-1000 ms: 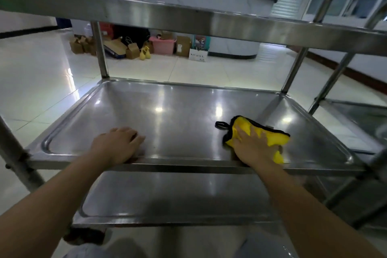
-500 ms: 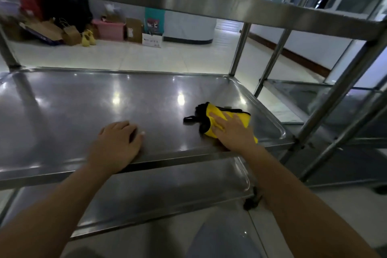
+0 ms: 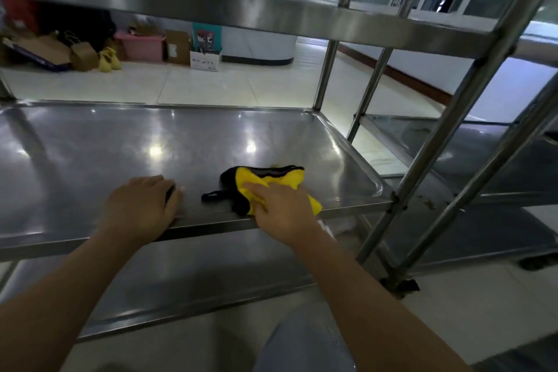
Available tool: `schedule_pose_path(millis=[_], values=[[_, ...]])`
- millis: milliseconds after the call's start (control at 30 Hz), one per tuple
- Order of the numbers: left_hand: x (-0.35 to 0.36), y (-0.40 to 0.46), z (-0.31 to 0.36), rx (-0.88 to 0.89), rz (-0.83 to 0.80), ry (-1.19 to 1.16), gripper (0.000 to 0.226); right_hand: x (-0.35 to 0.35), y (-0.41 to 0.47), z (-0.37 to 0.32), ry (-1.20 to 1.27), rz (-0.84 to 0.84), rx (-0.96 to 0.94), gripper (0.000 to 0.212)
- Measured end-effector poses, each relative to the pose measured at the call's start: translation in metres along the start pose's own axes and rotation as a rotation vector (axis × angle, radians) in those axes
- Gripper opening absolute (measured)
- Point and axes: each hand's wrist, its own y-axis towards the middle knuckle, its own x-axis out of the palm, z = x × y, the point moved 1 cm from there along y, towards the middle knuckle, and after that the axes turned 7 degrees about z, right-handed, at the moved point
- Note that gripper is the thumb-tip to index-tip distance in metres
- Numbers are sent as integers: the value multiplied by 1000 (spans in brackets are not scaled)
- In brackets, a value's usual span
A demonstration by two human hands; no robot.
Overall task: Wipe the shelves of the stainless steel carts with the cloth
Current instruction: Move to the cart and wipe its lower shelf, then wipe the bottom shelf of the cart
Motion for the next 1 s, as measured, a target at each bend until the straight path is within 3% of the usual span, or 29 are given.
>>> schedule_pose_path(millis=[200,367,567,700,833,1000], values=[[-31,-7,19,-11,-98,128,40,-29,-18,-24,96,10,-156,49],[-52,-56,36,151,119,-47,47,-61,-49,-22,179,116,-228,45],[-54,-118,18,339,168,-137,34,-39,-99,-24,132,131,-602,63],[-23,-155,-6,380,-35,-100,33,3,-131,-34,6,100,-710,45],[21,-173,-18,92,-404,10,47,63,-144,-41,-128,-95,-784,56],[72,-174,-51,-104,-543,70,53,132,-121,-45,-50,-144,-612,70]])
